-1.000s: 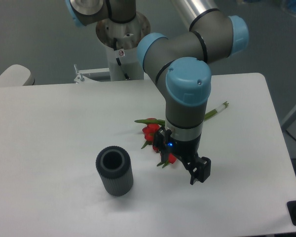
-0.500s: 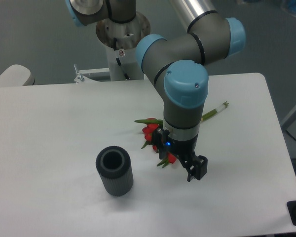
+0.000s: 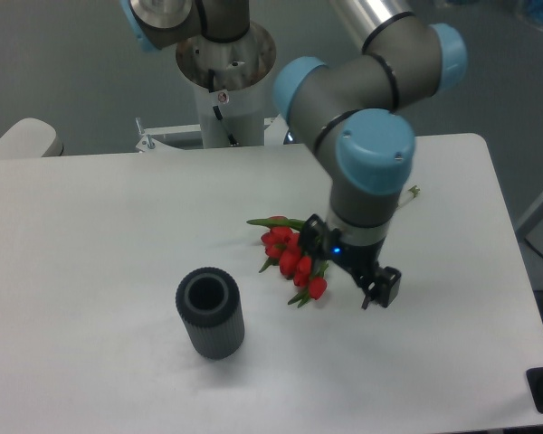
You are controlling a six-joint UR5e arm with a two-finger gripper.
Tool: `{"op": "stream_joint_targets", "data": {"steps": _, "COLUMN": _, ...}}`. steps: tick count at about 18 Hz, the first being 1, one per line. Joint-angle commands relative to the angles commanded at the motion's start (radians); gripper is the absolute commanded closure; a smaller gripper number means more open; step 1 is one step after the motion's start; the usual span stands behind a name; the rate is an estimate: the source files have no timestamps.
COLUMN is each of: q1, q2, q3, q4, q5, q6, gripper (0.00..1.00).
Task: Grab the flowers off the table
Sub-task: 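Move the open gripper over the tulip stems beyond the blooms, then lower the open gripper down onto the green tulip stems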
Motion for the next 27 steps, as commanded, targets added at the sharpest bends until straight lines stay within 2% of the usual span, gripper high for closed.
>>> {"op": "stream_joint_targets", "data": {"steps": 4, "q1": 0.035, "q2": 0.002, "q3": -0.015, "q4": -0.026, "q5": 0.002, "q6": 0.057, "gripper": 0.00}}
{"op": "stream_joint_targets", "data": {"steps": 9, "q1": 0.084, "q2": 0.031, "q3": -0.136, "q4": -0.009, "q5": 0.089, "q6": 0.189, "gripper": 0.00}}
{"op": "stream_joint_targets", "data": {"steps": 12, "q1": 0.129, "q2": 0.046, "q3": -0.192, "q4": -0.003, "q5": 0.087, "q6": 0.227, "gripper": 0.00}}
{"op": "stream_joint_targets", "data": {"steps": 14, "q1": 0.141, "q2": 0.066, "q3": -0.241, "q4": 0.029, "q5": 0.080, "q6": 0.247, "gripper": 0.00}}
{"op": "stream_joint_targets", "data": {"steps": 16, "q1": 0.143, "q2": 0.074, "q3": -0.302, "q4": 0.089, "q5": 0.068, "q6": 0.247, "gripper": 0.00}}
{"op": "stream_joint_targets", "data": {"steps": 19, "q1": 0.144, "q2": 0.075, "q3": -0.425, "q4": 0.249, "q5": 0.066, "q6": 0.244, "gripper": 0.00}}
{"op": "stream_joint_targets", "data": {"steps": 20, "q1": 0.143, "q2": 0.075, "q3": -0.448, "q4": 0.303, "q5": 0.064, "q6": 0.238, "gripper": 0.00}}
{"op": "stream_joint_targets", "data": {"steps": 21, "q1": 0.140, "q2": 0.077, "q3": -0.454, "q4": 0.327, "q5": 0.064, "q6": 0.235, "gripper": 0.00}}
{"op": "stream_joint_targets", "data": {"steps": 24, "q1": 0.140, "q2": 0.081, "q3": -0.477, "q4": 0.336, "q5": 0.055, "q6": 0.235, "gripper": 0.00}}
{"op": "stream_joint_targets", "data": {"steps": 27, "q1": 0.158, "q2": 0.081, "q3": -0.508, "q4": 0.344, "q5": -0.015, "q6": 0.236, "gripper": 0.00}}
